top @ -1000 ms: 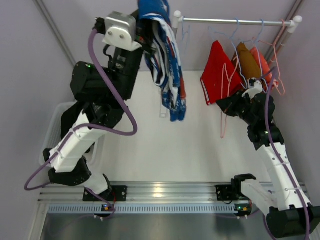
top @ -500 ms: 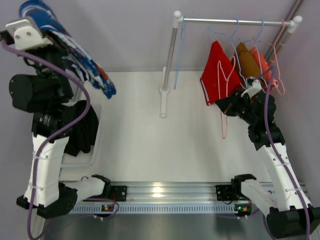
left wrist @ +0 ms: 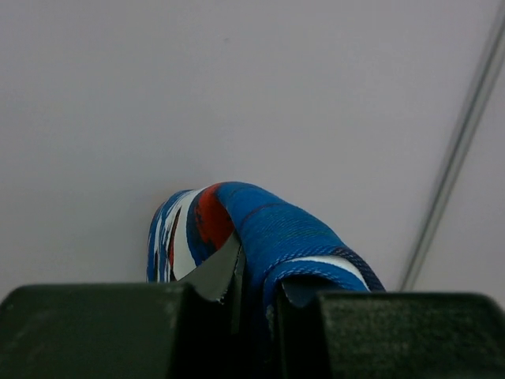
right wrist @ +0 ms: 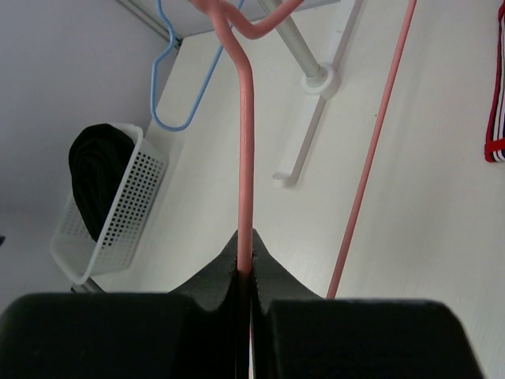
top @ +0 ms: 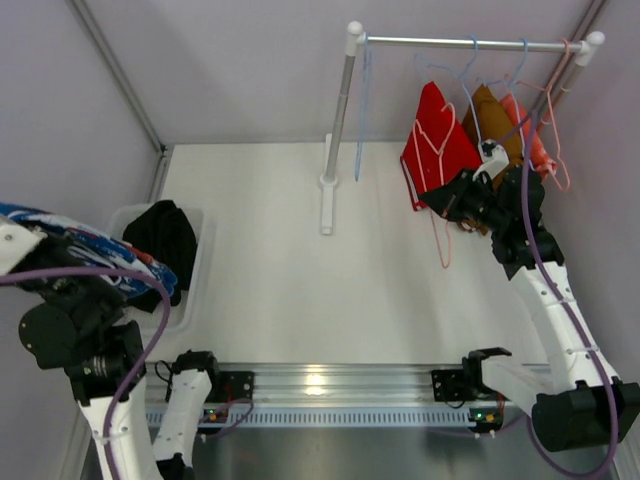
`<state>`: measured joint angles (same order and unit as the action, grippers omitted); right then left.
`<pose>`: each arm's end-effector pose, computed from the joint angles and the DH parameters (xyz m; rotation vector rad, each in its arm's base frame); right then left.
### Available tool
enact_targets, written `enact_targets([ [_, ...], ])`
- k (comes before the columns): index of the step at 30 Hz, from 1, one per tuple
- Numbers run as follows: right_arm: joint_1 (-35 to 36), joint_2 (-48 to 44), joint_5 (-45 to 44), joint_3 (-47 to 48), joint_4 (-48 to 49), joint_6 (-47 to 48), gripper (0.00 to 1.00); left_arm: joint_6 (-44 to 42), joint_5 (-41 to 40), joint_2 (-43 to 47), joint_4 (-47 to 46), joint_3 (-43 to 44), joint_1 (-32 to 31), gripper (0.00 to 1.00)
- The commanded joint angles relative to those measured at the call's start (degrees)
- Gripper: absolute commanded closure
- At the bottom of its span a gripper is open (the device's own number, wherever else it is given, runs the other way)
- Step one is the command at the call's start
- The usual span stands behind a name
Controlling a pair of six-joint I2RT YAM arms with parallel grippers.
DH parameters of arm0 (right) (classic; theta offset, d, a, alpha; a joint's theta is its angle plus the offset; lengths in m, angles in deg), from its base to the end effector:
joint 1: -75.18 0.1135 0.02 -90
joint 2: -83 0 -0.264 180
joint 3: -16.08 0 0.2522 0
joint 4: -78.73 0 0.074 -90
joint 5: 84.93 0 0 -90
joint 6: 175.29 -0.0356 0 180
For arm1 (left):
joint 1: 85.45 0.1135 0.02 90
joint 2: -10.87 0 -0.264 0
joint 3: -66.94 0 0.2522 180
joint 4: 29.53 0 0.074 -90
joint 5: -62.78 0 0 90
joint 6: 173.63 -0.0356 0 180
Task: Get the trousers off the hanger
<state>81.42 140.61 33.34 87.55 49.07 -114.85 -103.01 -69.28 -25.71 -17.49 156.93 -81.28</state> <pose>0.2216 0.0412 0.3682 0.0292 1.9066 0.8843 0.0319 0.0262 0.5397 -0.5856 0.9091 0.6820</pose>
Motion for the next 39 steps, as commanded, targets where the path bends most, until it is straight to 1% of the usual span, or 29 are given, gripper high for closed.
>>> enact_targets([
  [1, -0.44, 0.66, 2.14, 3.98, 1.93, 1.35, 1.00, 1.89, 0.05, 5.10, -3.12, -5.90, 4.17, 1.00],
  [2, -0.44, 0.84, 2.31, 4.16, 1.67, 1.35, 1.00, 2.06, -0.12, 8.07, -2.51, -7.57, 6.27, 1.00],
  [3, -0.44, 1.02, 2.40, 4.34, 1.58, 1.26, 1.00, 2.24, -0.47, 9.32, -1.98, -10.45, 7.17, 1.00],
  [5, -0.44, 1.37, 2.58, 4.43, 1.23, 1.44, 1.00, 2.50, -0.56, 12.74, -1.01, -13.20, 9.62, 1.00],
  [11, -0.35, 2.34, 3.37, 5.04, -0.79, 2.49, 1.00, 1.36, -1.62, 18.81, 0.40, -22.69, 14.37, 1.00],
  [15, -0.35, 3.39, 3.46, 5.74, -1.68, 2.93, 1.00, -2.59, -2.50, 20.67, -1.53, -28.84, 15.35, 1.00],
  [19, -0.35, 5.76, 3.28, 6.10, -1.68, 2.23, 1.00, -7.95, -2.41, 20.15, -8.45, -35.96, 15.35, 1.00],
  [22, -0.35, 7.08, 3.19, 6.36, -1.06, 1.79, 1.00, -9.28, -0.31, 17.25, -12.07, -40.18, 15.35, 1.00],
  [23, -0.35, 7.43, 3.11, 6.45, -0.80, 1.70, 1.00, -8.58, 0.66, 14.72, -14.17, -40.89, 15.35, 1.00],
  [25, -0.35, 8.05, 2.67, 6.53, -0.62, 1.79, 1.00, -7.09, 4.52, 11.81, -16.03, -41.95, 15.35, 1.00],
  [26, -0.26, 8.22, 2.67, 6.53, -0.54, 1.70, 1.00, -5.08, 6.45, 8.40, -17.26, -41.86, 15.35, 1.00],
  [27, -0.35, 8.31, 2.40, 6.45, -0.45, 1.70, 1.00, -4.01, 10.64, 6.28, -18.14, -41.69, 15.26, 1.00],
  [28, -0.35, 8.40, 2.23, 6.36, -0.45, 1.79, 1.00, -3.13, 13.30, 2.08, -18.58, -41.25, 15.35, 1.00],
  [31, -0.44, 8.67, 1.96, 6.18, -0.80, 2.14, 1.00, -0.05, 20.50, -5.41, -19.64, -38.01, 15.26, 1.00],
  [32, -0.44, 8.67, 1.88, 6.18, -0.97, 2.23, 1.00, 0.82, 21.31, -11.35, -20.08, -37.12, 15.26, 1.00],
  [33, -0.44, 8.58, 1.79, 6.01, -1.24, 2.31, 1.00, 1.09, 21.76, -14.54, -21.47, -36.33, 15.26, 1.00],
  [34, -0.53, 8.32, 1.79, 6.01, -1.41, 2.49, 1.00, 1.53, 23.07, -20.06, -22.01, -34.67, 15.26, 1.00],
  [36, -0.44, 8.14, 1.61, 6.01, -1.68, 2.93, 1.00, 1.71, 25.79, -24.66, -22.45, -33.25, 15.26, 1.00],
  [37, -0.44, 7.88, 1.61, 6.01, -2.03, 3.19, 1.00, 2.15, 30.24, -28.25, -22.45, -32.73, 15.26, 1.00],
  [39, -0.53, 7.70, 1.35, 5.83, -2.12, 3.19, 1.00, 2.15, 33.88, -31.35, -22.19, -31.49, 14.82, 1.00],
])
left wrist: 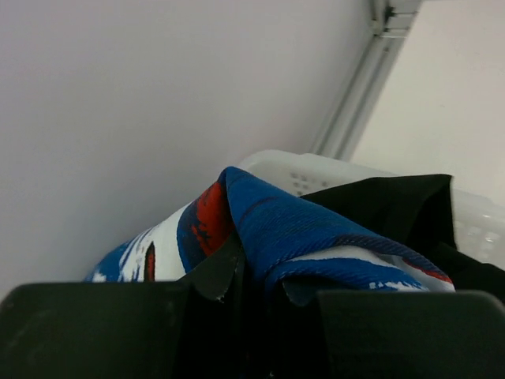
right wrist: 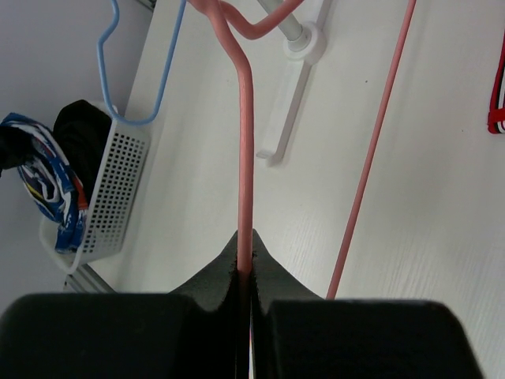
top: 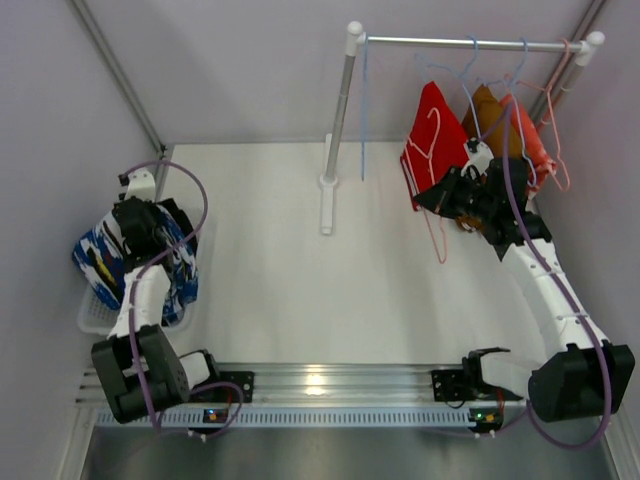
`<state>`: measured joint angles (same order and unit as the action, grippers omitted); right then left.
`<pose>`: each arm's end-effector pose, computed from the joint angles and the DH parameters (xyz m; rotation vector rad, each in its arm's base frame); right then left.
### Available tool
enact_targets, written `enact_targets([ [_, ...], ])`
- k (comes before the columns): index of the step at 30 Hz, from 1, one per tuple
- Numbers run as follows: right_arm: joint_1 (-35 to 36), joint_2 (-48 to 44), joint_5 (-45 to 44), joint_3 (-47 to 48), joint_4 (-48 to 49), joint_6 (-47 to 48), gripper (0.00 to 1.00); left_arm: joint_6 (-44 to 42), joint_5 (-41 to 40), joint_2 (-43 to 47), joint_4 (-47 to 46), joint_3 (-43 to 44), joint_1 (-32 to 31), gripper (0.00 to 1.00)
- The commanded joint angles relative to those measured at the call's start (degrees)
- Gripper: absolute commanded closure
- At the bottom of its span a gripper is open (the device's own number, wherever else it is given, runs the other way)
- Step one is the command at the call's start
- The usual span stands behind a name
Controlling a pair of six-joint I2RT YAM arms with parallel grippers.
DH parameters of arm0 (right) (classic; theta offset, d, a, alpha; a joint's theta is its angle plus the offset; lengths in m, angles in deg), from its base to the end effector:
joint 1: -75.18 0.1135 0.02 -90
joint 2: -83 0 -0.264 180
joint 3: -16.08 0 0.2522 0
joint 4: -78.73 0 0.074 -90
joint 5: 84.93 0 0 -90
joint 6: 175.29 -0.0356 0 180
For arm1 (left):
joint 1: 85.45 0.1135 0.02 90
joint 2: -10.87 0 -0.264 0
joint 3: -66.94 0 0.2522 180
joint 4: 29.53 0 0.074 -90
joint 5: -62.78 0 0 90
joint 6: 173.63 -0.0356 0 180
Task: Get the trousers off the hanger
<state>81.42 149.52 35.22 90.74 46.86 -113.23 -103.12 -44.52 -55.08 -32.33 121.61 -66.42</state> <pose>0.2569 0.0461 0.3492 0.0312 2.0384 0.9021 0.2485 0.0969 0.2893 -0.2233 1.7573 0.7516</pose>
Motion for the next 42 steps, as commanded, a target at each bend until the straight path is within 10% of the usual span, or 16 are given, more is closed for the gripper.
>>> enact_targets([
  [1, -0.53, -1.39, -0.45, 2.64, 0.00, 1.49, 1.00, 2.08, 11.13, -4.34, -7.35, 4.18, -0.39, 1.00],
  [12, -0.53, -3.33, -1.15, 1.06, 0.27, 0.52, 1.00, -0.81, 35.53, -15.35, 13.55, 14.37, -0.66, 0.84],
  [24, -0.53, -7.01, -1.15, 0.88, -0.17, 2.54, 1.00, -0.29, 45.87, -5.16, 36.40, 22.10, -0.22, 0.03],
  [32, -0.53, -11.85, -2.03, 2.02, -4.47, 5.27, 1.00, 2.97, 57.96, -1.81, 59.68, 39.94, 3.65, 0.01],
  [42, -0.09, -8.19, 0.25, 8.43, -1.24, -2.11, 1.00, 4.54, 61.24, -0.84, 63.93, 48.48, 3.12, 0.01],
])
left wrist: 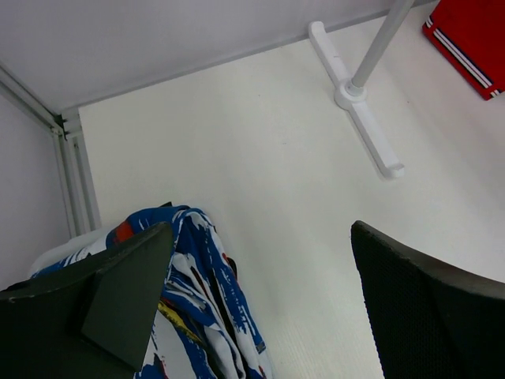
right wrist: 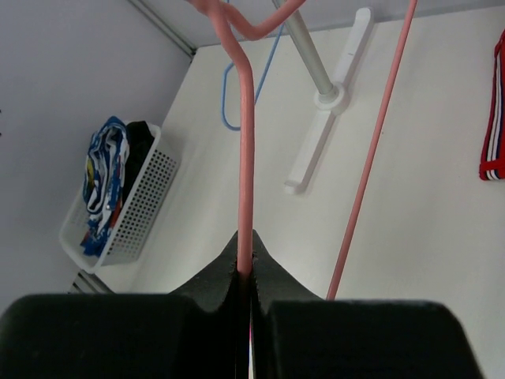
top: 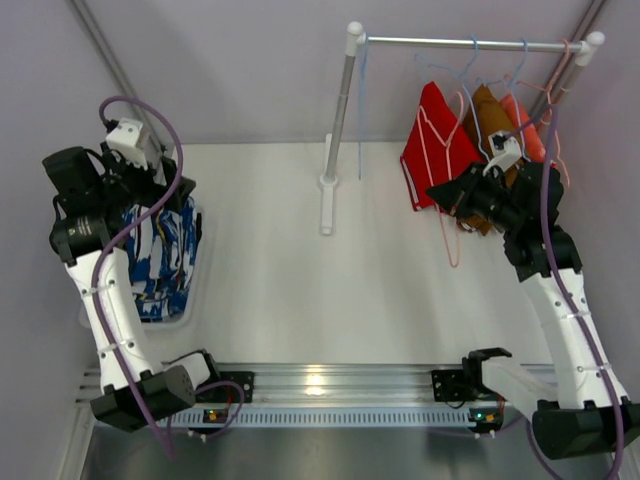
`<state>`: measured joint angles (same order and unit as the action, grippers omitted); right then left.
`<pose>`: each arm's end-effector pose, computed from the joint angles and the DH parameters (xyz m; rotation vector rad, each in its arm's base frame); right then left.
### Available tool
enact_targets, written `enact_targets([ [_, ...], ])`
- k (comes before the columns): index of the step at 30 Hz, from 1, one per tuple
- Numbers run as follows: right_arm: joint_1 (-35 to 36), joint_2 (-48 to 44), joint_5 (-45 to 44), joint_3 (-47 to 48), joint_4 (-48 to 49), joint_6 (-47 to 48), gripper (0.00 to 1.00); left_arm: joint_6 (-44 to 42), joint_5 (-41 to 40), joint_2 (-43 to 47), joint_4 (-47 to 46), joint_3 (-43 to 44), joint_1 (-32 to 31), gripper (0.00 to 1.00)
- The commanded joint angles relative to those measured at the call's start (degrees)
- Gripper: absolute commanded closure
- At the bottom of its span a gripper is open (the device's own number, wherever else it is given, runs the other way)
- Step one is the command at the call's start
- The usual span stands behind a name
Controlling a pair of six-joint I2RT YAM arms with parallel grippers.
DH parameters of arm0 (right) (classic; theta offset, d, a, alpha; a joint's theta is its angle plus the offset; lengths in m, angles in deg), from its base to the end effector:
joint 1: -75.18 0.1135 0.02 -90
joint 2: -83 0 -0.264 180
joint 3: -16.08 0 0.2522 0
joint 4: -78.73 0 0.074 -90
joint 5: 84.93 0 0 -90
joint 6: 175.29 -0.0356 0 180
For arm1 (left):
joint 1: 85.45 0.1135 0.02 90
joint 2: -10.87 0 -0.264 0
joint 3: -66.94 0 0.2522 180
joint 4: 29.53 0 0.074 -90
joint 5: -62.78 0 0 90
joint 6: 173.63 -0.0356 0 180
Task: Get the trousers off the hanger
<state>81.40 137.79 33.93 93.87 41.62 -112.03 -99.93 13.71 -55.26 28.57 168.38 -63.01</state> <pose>0.1989 0.0390 0.4021 -0.0354 1.8710 0.8586 0.2048 0.0594 0.4616 0.3531 1.8411 -0.2396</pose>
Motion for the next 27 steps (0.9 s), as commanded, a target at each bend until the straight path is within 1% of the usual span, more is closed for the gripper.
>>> enact_targets([
  [1, 0.11, 5.14, 1.64, 6.62, 4.71, -4.01, 1.00, 1.70, 3.02, -0.84, 2.95, 1.97, -0.55, 0.01],
  [2, 0.28, 6.90, 1.81, 9.77, 5.33, -5.15, 1.00, 2.23, 3.11, -1.11, 2.86, 2.67, -0.38, 0.01],
  [3, 0.55, 10.66, 1.81, 11.71, 5.77, -5.60, 1.00, 3.10, 3.19, -1.37, 2.69, 3.11, -0.46, 0.01],
  [4, 0.72, 14.61, 1.81, 15.65, 6.21, -6.91, 1.00, 3.46, 3.19, -1.72, 2.60, 3.72, -0.46, 0.01],
  [6, 1.25, 18.67, 2.08, 19.88, 6.74, -7.53, 1.00, 4.25, 3.54, -1.81, 2.34, 4.25, -0.46, 0.01],
  [7, 1.51, 20.43, 1.99, 24.26, 6.83, -7.62, 1.00, 4.69, 3.46, -1.72, 1.90, 4.34, -0.46, 0.01],
  [9, 2.74, 25.97, 0.76, 28.32, 6.83, -6.40, 1.00, 6.09, 3.02, -1.37, 1.11, 3.99, -0.55, 0.01],
  [10, 3.09, 27.64, 0.41, 32.35, 6.92, -5.96, 1.00, 6.45, 2.84, -1.28, 0.23, 3.82, -0.55, 0.01],
  [11, 3.62, 31.31, 0.06, 34.39, 6.66, -5.61, 1.00, 6.71, 2.76, -1.02, -0.12, 3.29, -0.55, 0.01],
  [13, 4.15, 35.02, 0.05, 40.43, 6.30, -5.95, 1.00, 7.59, 2.67, -0.76, -1.18, 2.85, -0.55, 0.01],
  [14, 4.67, 38.52, -0.12, 42.30, 5.78, -6.04, 1.00, 7.94, 2.58, -0.58, -1.36, 2.59, -0.55, 0.01],
  [16, 5.29, 41.70, -0.47, 47.82, 5.43, -5.52, 1.00, 8.91, 2.49, -0.58, -1.80, 2.06, -0.64, 0.01],
  [20, 6.44, 50.39, -1.44, 54.61, 4.99, -5.43, 1.00, 9.88, 2.23, -0.49, -2.59, 1.36, -0.55, 0.01],
  [22, 6.88, 52.61, -1.35, 56.81, 4.63, -6.04, 1.00, 9.79, 1.97, -0.49, -2.50, 0.83, -0.55, 0.01],
  [27, 8.81, 54.64, -1.79, 55.95, 4.90, -5.08, 1.00, 9.18, 0.47, -0.23, -2.59, -0.93, -0.64, 0.01],
])
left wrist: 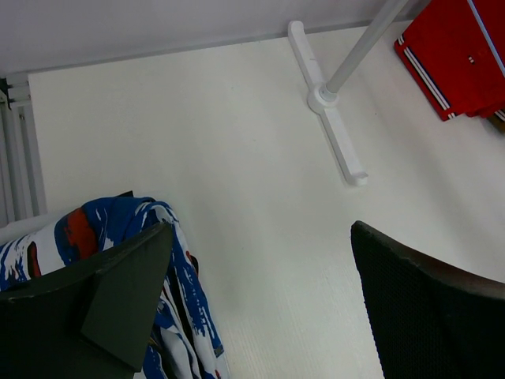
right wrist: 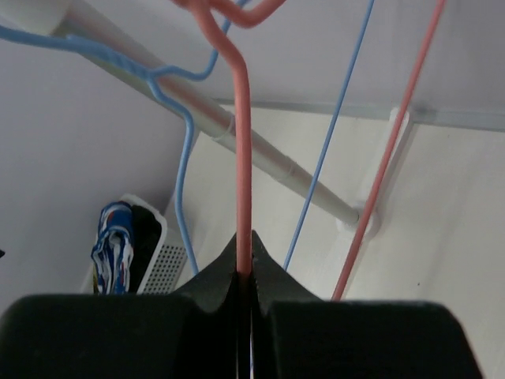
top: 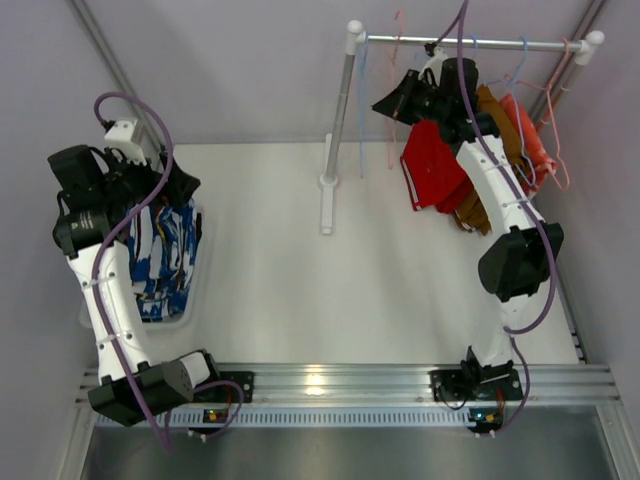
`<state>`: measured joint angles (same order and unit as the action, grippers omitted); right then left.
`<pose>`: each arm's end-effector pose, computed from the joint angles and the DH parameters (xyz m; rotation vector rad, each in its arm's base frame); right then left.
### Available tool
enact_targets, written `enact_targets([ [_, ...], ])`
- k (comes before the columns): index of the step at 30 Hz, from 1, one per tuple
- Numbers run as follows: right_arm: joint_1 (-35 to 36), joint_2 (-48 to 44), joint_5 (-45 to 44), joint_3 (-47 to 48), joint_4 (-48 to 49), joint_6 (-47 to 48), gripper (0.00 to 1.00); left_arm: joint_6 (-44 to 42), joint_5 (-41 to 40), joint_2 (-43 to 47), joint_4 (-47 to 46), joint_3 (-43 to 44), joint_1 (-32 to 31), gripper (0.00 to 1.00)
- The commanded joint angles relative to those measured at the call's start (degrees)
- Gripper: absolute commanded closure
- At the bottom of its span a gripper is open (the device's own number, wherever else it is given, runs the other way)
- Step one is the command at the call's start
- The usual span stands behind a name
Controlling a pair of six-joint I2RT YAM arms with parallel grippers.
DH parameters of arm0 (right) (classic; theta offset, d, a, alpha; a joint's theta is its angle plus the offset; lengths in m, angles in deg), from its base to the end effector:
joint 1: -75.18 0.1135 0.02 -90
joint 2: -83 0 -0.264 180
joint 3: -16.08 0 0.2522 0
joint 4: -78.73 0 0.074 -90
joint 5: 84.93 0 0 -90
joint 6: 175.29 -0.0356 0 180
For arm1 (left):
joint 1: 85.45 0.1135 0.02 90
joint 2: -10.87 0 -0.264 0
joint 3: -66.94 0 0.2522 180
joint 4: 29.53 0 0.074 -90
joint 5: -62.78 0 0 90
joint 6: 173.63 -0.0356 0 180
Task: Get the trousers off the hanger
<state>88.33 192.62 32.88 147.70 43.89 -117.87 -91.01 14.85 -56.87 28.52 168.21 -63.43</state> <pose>0.4299 0.1175 0.4332 -0.0479 1.8825 0.9941 0.2144 0.0610 0.4555 0.2176 1.8898 -0.3856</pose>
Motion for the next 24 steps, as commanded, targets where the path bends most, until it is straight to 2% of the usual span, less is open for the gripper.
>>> enact_targets([
  [1, 2.06, -0.29, -0.66, 1.15, 2.89, 0.76, 1.00, 0.17, -0.75, 1.48, -2.63, -1.02, -0.14, 0.01],
  [12, 2.76, -4.94, -0.13, -7.99, 4.47, 1.11, 1.00, 2.89, -0.84, 1.13, -5.01, -2.52, -0.14, 0.01],
  [13, 2.67, -5.21, 0.13, -8.26, 4.47, 1.11, 0.98, 3.16, -0.84, 1.04, -5.18, -2.43, -0.22, 0.01],
  [14, 2.76, -5.64, 0.22, -8.52, 4.56, 1.11, 0.86, 3.33, -0.93, 0.95, -5.36, -2.34, -0.22, 0.01],
  [16, 2.67, -6.00, 0.75, -9.23, 4.73, 1.11, 0.74, 3.51, -0.84, 0.77, -5.45, -1.90, -0.22, 0.01],
  [17, 2.76, -6.52, 0.93, -9.49, 4.65, 1.11, 0.61, 3.60, -0.93, 0.77, -5.45, -1.81, -0.22, 0.01],
  [20, 2.41, -8.89, 1.63, -10.90, 4.03, 1.20, 0.51, 3.86, -0.67, 0.77, -5.71, -1.37, -0.14, 0.01],
  [24, 0.92, -13.99, 2.07, -15.54, 4.29, 1.38, 0.46, 3.69, 0.47, 0.42, -6.85, -0.85, -0.31, 0.01],
])
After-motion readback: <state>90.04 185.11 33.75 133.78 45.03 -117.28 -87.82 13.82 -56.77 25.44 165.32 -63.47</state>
